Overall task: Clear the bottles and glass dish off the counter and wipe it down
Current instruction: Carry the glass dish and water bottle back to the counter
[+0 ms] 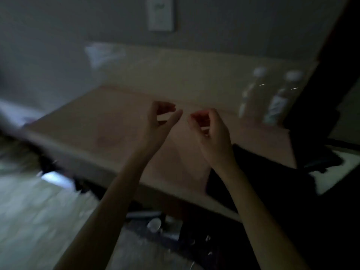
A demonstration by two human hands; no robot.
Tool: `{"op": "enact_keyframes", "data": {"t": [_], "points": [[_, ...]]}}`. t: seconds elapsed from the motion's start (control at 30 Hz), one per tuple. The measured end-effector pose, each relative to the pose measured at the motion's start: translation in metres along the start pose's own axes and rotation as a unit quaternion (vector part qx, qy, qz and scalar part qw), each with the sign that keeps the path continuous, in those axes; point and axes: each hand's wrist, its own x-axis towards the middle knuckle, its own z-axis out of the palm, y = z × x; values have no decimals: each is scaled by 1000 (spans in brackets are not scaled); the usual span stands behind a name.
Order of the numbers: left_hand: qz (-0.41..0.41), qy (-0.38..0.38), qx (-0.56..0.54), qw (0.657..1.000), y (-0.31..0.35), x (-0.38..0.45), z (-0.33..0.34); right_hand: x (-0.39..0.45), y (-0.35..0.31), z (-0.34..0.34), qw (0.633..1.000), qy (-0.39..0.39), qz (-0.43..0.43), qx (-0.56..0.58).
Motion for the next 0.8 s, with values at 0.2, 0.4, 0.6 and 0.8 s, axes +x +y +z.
{"op": "enact_keyframes", "data": {"t": [0.2, 0.4, 0.6, 0.8], "points": [[-139, 179, 68, 972, -67, -132, -160, -107, -19, 136, 948, -287, 14, 136], [-547, 223, 22, 806, -184, -348, -239, -273, 142, 218, 760, -624, 173, -57], [-714, 349, -62, 604, -214, -530, -275, -325, 237, 247, 624, -698, 278, -215], [-786, 335, -72, 515, -241, -579, -324, -306, 194, 398, 682, -663, 265, -157]]}}
